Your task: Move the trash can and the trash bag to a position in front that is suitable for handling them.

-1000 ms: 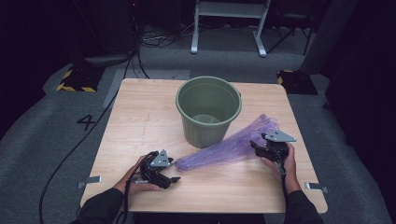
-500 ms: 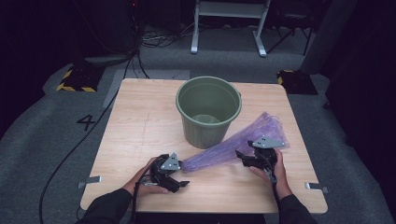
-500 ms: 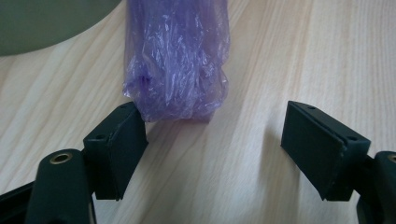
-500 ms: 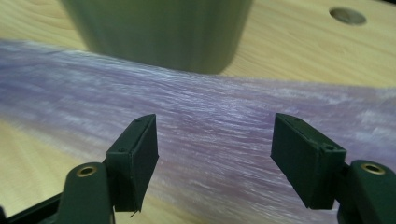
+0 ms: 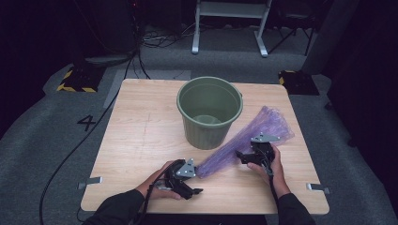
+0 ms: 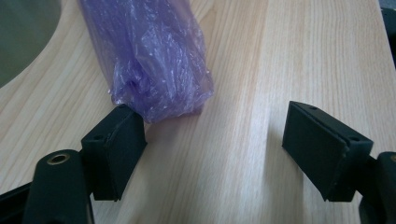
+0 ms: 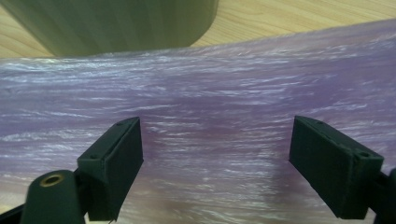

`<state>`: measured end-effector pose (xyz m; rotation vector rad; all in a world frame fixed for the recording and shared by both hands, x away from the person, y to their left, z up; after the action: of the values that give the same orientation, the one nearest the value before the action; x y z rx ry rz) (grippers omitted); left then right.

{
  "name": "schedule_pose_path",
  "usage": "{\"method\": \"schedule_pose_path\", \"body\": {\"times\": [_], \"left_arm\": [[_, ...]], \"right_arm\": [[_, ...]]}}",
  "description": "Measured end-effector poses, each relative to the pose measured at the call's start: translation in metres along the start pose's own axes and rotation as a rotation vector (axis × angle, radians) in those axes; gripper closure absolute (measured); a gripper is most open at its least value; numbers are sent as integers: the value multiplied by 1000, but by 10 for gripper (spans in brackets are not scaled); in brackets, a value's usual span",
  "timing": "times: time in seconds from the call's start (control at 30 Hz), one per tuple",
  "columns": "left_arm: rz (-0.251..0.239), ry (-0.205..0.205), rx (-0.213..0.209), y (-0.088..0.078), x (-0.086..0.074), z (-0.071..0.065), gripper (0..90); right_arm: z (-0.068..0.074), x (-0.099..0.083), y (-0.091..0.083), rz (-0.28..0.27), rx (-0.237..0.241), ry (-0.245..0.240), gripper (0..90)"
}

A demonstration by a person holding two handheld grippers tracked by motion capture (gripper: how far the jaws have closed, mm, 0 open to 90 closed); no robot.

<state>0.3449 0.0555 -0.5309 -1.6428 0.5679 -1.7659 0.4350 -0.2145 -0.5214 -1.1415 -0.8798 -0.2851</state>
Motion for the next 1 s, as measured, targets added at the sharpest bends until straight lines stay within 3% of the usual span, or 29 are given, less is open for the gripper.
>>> {"method": "schedule_pose_path", "body": {"times": [0.17, 0.33, 0.53, 0.57, 0.63, 0.83, 0.87, 1.0], "left_arm": [[0, 12, -8, 3, 3, -1, 204], [-2, 11, -9, 3, 3, -1, 203], [-3, 15, -16, -3, -3, -1, 203], [-3, 13, -11, -7, -7, 1, 202], [3, 7, -8, -9, -10, 2, 193], [11, -42, 42, -28, -31, 12, 176], [12, -68, 64, -35, -39, 15, 174], [19, -117, 115, -51, -56, 22, 170]], "right_arm": [[-2, -2, 8, 27, -6, -4, 194], [-3, 0, 10, 12, -4, -18, 265], [-9, 1, 8, 1, 19, -22, 411], [-12, 1, 7, -5, 23, -20, 489], [-16, 1, 5, -9, 23, -19, 546], [-20, 1, 4, -16, 19, -15, 651], [-19, 1, 4, -19, 20, -26, 713], [-17, 1, 4, -20, 31, -48, 786]]}}
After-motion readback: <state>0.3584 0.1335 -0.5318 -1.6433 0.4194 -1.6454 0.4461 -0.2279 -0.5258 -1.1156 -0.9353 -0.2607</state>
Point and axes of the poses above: each handheld gripper's, and its own axes: y roughly forward along the jaws, x roughly out of its top, z roughly to its left, the point moved 4 cm from there along y, roughly forward along the jaws, and after that the axes turned 10 degrees about y, right-handed, at the moved point
